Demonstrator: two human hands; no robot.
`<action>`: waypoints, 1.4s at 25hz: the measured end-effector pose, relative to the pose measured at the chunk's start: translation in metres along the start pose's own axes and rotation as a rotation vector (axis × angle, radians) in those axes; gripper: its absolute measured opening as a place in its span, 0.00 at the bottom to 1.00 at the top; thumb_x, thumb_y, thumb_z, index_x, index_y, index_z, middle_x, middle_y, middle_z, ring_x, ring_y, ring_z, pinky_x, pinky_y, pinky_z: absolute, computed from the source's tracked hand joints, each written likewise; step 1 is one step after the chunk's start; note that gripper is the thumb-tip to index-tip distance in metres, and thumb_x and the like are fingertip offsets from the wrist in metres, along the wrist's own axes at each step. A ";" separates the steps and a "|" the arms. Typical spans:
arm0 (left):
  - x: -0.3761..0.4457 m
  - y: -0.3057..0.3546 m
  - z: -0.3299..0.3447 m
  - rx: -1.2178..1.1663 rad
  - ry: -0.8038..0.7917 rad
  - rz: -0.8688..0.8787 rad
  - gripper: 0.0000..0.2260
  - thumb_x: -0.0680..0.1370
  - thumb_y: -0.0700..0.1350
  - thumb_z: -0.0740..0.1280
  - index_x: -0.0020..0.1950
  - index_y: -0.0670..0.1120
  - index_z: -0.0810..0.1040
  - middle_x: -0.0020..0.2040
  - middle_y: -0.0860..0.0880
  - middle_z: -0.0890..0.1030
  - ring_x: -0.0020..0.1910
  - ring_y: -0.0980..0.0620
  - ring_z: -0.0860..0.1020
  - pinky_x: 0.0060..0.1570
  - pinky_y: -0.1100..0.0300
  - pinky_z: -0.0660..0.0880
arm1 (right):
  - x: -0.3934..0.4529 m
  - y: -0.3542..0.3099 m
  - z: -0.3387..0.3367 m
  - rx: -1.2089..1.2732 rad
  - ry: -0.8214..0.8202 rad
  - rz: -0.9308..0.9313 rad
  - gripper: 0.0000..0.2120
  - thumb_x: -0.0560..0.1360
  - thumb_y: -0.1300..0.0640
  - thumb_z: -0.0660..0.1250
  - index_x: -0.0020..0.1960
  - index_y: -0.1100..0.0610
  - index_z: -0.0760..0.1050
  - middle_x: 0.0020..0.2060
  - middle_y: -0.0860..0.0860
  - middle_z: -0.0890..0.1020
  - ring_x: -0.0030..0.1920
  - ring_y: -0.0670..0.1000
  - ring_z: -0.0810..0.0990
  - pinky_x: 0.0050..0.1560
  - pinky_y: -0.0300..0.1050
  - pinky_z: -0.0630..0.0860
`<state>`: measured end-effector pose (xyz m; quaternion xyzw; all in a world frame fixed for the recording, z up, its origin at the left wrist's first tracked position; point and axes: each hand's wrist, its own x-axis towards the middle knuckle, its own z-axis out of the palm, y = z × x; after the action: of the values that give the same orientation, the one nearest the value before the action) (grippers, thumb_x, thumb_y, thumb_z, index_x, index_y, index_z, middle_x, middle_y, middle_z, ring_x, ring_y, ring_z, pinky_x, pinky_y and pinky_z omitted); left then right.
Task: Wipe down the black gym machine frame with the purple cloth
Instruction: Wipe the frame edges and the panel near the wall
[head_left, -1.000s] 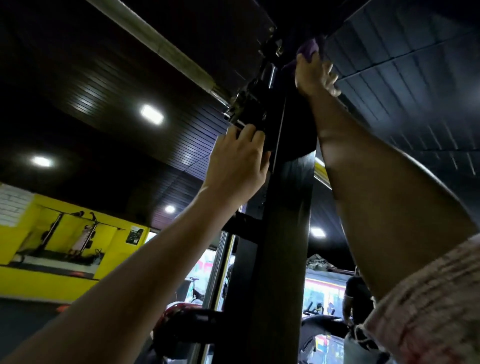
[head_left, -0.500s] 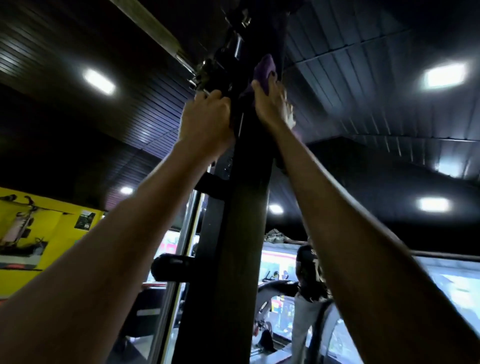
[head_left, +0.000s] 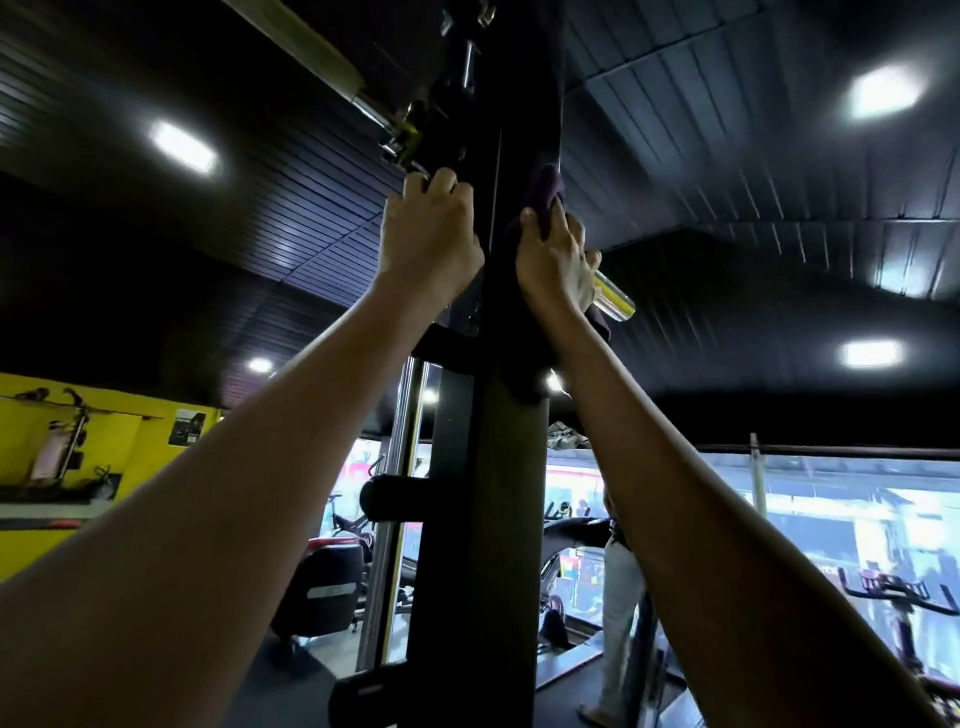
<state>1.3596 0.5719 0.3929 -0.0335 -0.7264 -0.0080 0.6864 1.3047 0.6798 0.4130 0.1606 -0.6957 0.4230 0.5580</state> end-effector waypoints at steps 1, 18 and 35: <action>0.000 -0.001 0.001 -0.008 0.005 0.004 0.17 0.79 0.41 0.61 0.67 0.38 0.69 0.68 0.42 0.68 0.68 0.42 0.65 0.65 0.49 0.64 | -0.007 -0.002 0.001 -0.006 -0.007 -0.001 0.24 0.81 0.41 0.49 0.76 0.42 0.55 0.74 0.45 0.61 0.72 0.59 0.58 0.68 0.60 0.60; -0.006 -0.001 0.012 0.024 0.053 0.027 0.21 0.77 0.45 0.63 0.69 0.39 0.66 0.70 0.43 0.66 0.71 0.42 0.60 0.65 0.49 0.63 | -0.084 0.037 0.005 -0.087 -0.008 -0.188 0.25 0.81 0.42 0.51 0.76 0.44 0.53 0.76 0.43 0.55 0.72 0.54 0.57 0.69 0.59 0.54; -0.109 -0.027 0.015 0.105 -0.024 0.349 0.18 0.76 0.44 0.55 0.59 0.35 0.75 0.56 0.36 0.77 0.55 0.32 0.73 0.52 0.42 0.74 | -0.110 0.061 -0.001 -0.101 -0.031 -0.234 0.25 0.80 0.43 0.52 0.76 0.46 0.56 0.76 0.44 0.57 0.71 0.55 0.60 0.66 0.56 0.59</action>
<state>1.3490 0.5416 0.2845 -0.1233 -0.7171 0.1497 0.6695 1.2987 0.6896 0.2877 0.2190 -0.7010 0.3168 0.6002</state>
